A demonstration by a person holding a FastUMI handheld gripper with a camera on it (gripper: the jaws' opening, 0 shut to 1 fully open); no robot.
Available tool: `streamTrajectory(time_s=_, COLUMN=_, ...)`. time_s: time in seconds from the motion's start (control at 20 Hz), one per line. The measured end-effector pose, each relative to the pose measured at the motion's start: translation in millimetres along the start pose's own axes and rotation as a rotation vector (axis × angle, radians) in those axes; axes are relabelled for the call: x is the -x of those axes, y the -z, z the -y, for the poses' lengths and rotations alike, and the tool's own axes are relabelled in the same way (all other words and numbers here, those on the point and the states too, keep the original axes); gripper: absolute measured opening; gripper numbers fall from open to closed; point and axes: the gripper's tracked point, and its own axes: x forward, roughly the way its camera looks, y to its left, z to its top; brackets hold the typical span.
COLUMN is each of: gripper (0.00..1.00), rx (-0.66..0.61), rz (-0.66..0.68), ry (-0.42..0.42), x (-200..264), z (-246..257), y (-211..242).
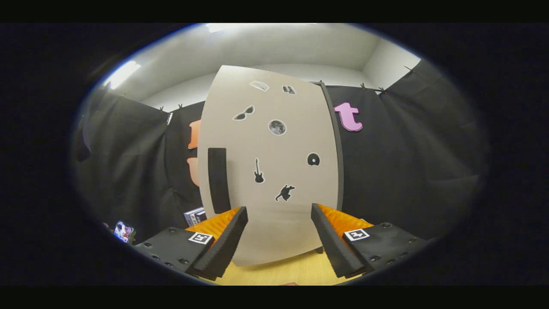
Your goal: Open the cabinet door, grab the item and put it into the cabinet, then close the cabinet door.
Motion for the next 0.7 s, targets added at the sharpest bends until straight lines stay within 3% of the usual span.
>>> streamTrajectory(time_s=0.35, gripper=0.96, rx=-0.004, rz=0.013, ry=-0.015, x=-3.6, z=19.1, y=-5.7)
streamTrajectory(time_s=0.7, gripper=0.96, rx=-0.014, rz=0.014, ry=0.01, x=35.5, z=91.0, y=-19.4)
